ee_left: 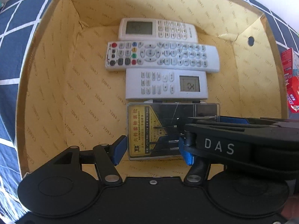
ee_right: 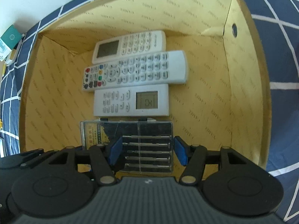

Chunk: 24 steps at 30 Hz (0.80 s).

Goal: Organize objects
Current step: 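Lower the screwdriver case into the box beside the remotes, open right tool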

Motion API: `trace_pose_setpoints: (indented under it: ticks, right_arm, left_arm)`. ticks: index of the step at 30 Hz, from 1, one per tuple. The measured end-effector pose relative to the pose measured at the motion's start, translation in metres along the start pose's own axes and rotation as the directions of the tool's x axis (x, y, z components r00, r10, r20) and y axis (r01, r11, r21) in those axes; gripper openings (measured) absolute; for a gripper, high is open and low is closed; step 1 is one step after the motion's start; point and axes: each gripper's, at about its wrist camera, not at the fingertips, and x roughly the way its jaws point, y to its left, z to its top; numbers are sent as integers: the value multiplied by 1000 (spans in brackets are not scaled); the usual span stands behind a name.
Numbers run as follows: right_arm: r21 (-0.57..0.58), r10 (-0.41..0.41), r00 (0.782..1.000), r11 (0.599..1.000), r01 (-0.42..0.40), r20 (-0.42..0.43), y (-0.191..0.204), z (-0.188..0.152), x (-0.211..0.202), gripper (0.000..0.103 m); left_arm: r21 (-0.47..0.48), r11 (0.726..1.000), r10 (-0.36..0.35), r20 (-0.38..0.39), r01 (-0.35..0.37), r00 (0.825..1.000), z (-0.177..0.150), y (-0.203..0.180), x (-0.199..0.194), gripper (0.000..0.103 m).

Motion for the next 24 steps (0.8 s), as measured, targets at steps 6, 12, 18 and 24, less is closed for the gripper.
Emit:
trace_pose_setpoints:
  ticks: [6, 12, 18, 24]
  right_arm:
    - [18, -5, 1000, 1000, 5, -23, -6, -1, 14, 60]
    - [17, -8, 999, 1000, 9, -36, -10, 2, 25, 60]
    - [27, -5, 999, 1000, 7, -46, -13, 8, 29, 60]
    - [29, -2, 998, 1000, 3, -59, -14, 12, 31, 60]
  left_arm:
    - [5, 1000, -10, -27, 10, 1000, 1, 1, 11, 59]
    - [-5, 1000, -15, -42, 15, 999, 7, 6, 18, 59]
    - [-8, 1000, -18, -59, 18, 998, 14, 7, 21, 59]
    - [-9, 1000, -14, -72, 14, 997, 17, 8, 21, 60]
